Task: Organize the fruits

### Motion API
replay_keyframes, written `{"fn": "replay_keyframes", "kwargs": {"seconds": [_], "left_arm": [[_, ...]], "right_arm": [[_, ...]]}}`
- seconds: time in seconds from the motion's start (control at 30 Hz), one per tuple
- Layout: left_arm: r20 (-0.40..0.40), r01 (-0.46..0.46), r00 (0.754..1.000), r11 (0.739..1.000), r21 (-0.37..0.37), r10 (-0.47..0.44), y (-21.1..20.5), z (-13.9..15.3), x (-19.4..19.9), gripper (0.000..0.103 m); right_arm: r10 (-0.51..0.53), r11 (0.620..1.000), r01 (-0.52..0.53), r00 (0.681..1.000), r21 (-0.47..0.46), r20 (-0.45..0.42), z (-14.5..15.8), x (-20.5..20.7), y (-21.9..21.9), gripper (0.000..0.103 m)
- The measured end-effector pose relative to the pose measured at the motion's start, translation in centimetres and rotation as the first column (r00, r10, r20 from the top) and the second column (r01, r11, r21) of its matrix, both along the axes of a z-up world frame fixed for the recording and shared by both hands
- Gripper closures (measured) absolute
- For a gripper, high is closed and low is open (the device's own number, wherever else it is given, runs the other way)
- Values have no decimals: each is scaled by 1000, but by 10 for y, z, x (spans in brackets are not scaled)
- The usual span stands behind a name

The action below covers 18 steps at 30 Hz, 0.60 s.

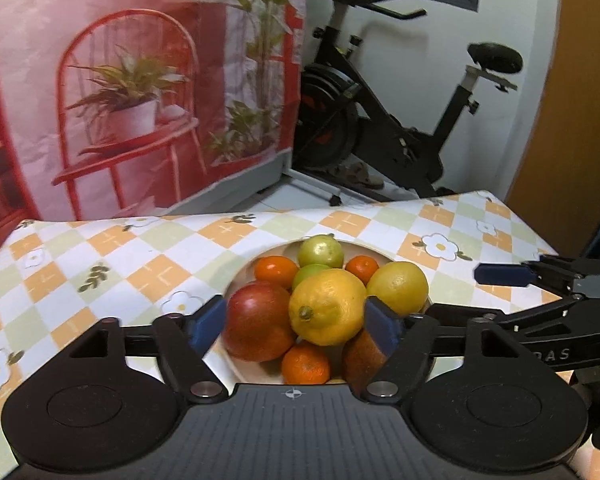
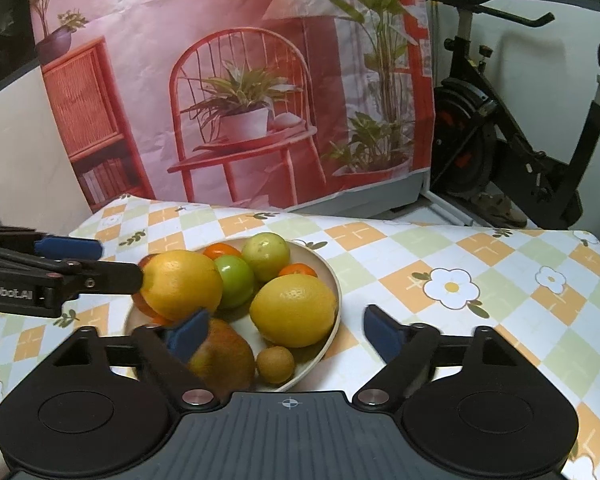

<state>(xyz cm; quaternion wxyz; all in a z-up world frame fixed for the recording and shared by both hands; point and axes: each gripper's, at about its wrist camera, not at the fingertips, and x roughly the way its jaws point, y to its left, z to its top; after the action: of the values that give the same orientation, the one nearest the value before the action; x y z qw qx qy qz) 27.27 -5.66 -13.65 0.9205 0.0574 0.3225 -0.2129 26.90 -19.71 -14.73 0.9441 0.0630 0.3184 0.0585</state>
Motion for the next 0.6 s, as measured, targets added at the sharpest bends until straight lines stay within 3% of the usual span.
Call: {"fn": "replay_keyframes", "kwargs": {"seconds": [0.07, 0.2, 0.37, 0.6], "left_arm": [[18, -15, 1000, 1000, 0, 15, 4, 6, -10, 11], [60, -74, 996, 997, 22, 73, 12, 20, -32, 11], [90, -155, 984, 988, 22, 152, 25, 36, -60, 10], [159, -210, 968, 973, 96, 193, 28, 58, -99, 5]], "right_arm": [[-9, 1000, 9, 1000, 4, 3, 5, -7, 1, 9], [-43, 999, 43, 999, -1, 26, 18, -26, 6, 0], [-86, 996, 86, 995, -5, 49, 35, -51, 14, 0], [-76, 996, 80, 994, -45, 72, 58, -86, 38, 0]]}}
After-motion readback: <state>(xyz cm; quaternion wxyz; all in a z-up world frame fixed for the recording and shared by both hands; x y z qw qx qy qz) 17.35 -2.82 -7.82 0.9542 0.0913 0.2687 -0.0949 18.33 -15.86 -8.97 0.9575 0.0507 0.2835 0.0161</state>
